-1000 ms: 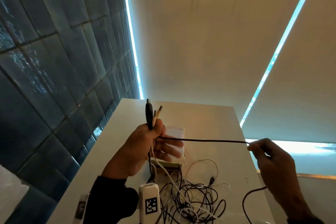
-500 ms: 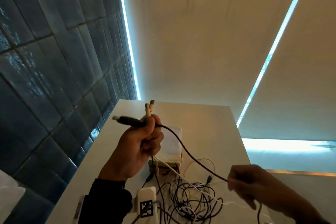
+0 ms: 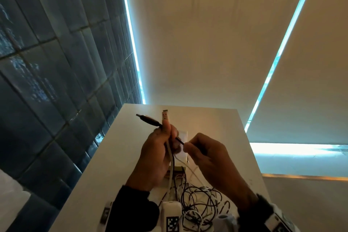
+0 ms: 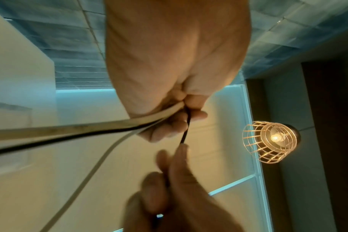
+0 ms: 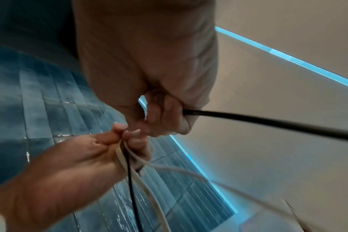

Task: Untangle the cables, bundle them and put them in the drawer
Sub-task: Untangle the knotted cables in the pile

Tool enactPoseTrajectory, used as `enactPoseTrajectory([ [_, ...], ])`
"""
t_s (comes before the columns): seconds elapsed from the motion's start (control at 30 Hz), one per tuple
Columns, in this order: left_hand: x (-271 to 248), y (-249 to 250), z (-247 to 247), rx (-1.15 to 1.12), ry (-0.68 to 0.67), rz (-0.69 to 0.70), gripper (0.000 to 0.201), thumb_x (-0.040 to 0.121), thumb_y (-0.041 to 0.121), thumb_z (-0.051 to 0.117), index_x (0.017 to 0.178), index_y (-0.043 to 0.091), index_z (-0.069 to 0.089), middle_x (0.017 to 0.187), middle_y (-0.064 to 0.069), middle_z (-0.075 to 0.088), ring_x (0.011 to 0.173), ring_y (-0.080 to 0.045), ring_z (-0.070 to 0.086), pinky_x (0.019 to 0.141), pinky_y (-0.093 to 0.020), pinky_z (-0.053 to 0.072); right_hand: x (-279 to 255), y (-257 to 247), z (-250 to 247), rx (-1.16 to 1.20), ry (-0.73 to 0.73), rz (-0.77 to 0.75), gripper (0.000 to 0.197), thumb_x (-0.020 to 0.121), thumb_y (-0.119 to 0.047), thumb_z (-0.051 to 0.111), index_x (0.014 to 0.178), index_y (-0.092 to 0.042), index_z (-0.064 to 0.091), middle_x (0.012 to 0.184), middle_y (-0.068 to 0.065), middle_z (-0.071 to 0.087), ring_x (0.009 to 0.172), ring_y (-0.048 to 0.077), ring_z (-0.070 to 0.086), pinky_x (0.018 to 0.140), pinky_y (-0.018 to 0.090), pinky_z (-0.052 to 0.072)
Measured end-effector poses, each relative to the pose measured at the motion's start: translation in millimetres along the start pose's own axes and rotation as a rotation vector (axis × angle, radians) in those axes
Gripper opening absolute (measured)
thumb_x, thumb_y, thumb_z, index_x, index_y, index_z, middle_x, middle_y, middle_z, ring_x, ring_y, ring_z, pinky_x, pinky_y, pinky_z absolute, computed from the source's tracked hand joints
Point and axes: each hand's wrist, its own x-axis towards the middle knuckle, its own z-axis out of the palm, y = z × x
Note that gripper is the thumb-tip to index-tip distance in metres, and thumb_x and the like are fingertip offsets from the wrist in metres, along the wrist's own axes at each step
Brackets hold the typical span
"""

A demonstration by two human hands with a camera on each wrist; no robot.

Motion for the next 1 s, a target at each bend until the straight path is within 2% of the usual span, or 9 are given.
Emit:
enactPoseTrajectory([
  [0.1,3,5,0,-0.232,-0.009,0.079,0.037,0.094,0.038,0.041,0.068,0.011,0.046,0.068,-0.004,0.051,0.07,-0.02,0.057,0.074,-0.035,0.047,-4,8,14,-0.054,-0.171,0.085,0.023,0.092,-0.048,0.049,0.105,-0.029,0.054,0.093,-0.01,0.058,0.078,0.003,0.06,0.064,0.016,0.051],
  [0.2,2,9,3,-0.342,-0.115,0.075,0.04,0.098,0.034,0.037,0.065,0.013,0.046,0.058,-0.001,0.042,0.051,-0.014,0.045,0.056,-0.028,0.044,-10,15,30,-0.089,-0.28,0.029,0.032,0.091,-0.057,0.042,0.094,-0.031,0.061,0.1,-0.009,0.049,0.09,0.002,0.048,0.077,0.022,0.046],
  [0.3,4,15,2,-0.326,-0.203,0.107,0.033,0.096,0.031,0.04,0.07,0.012,0.047,0.053,0.004,0.035,0.043,-0.007,0.031,0.044,-0.022,0.035,-13,16,32,0.028,-0.27,-0.023,0.036,0.097,-0.043,0.046,0.08,-0.019,0.066,0.088,-0.009,0.054,0.09,0.005,0.047,0.083,0.025,0.042],
  [0.37,6,19,-2,-0.319,-0.187,0.114,0.032,0.097,0.029,0.039,0.071,0.013,0.049,0.052,0.004,0.034,0.043,-0.008,0.032,0.044,-0.023,0.036,-17,18,27,0.316,-0.323,0.034,0.03,0.098,-0.031,0.048,0.081,-0.012,0.065,0.075,-0.005,0.06,0.074,0.011,0.057,0.073,0.025,0.048],
  [0.43,8,23,-8,-0.278,-0.118,0.126,0.032,0.096,0.028,0.039,0.069,0.013,0.048,0.053,0.002,0.035,0.044,-0.01,0.035,0.046,-0.025,0.039,-22,20,17,0.589,-0.368,0.136,0.026,0.097,-0.033,0.049,0.08,-0.02,0.063,0.061,-0.006,0.053,0.051,0.014,0.05,0.05,0.025,0.046],
  [0.6,13,37,-23,-0.201,0.055,0.138,0.036,0.101,0.029,0.037,0.07,0.016,0.049,0.051,0.006,0.028,0.041,-0.006,0.023,0.038,-0.02,0.027,-40,43,-9,0.528,-0.346,0.271,0.044,0.097,-0.048,0.04,0.068,-0.017,0.052,0.051,-0.007,0.036,0.041,0.01,0.026,0.039,0.019,0.023],
  [0.8,18,35,-30,0.008,0.109,0.191,0.024,0.102,0.028,0.039,0.114,0.017,0.057,0.05,0.008,0.027,0.037,-0.002,0.021,0.034,-0.015,0.02,-76,80,-47,0.295,-0.317,0.422,0.045,0.091,-0.047,0.041,0.062,-0.013,0.05,0.047,-0.004,0.037,0.038,0.01,0.028,0.04,0.022,0.024],
  [0.93,24,27,-29,0.11,0.109,0.214,0.03,0.103,0.024,0.039,0.132,0.022,0.045,0.056,0.004,0.035,0.039,-0.003,0.023,0.033,-0.015,0.022,-106,104,-60,0.403,-0.202,0.658,0.043,0.079,-0.05,0.052,0.054,-0.016,0.047,0.055,0.004,0.034,0.048,0.012,0.031,0.052,0.027,0.023],
  [1.0,28,24,-27,0.125,0.086,0.228,0.035,0.104,0.022,0.037,0.138,0.022,0.036,0.062,0.001,0.044,0.038,-0.003,0.023,0.033,-0.015,0.023,-116,115,-61,0.383,-0.204,0.672,0.055,0.08,-0.066,0.052,0.053,-0.018,0.049,0.054,0.002,0.038,0.049,0.012,0.035,0.052,0.025,0.025],
])
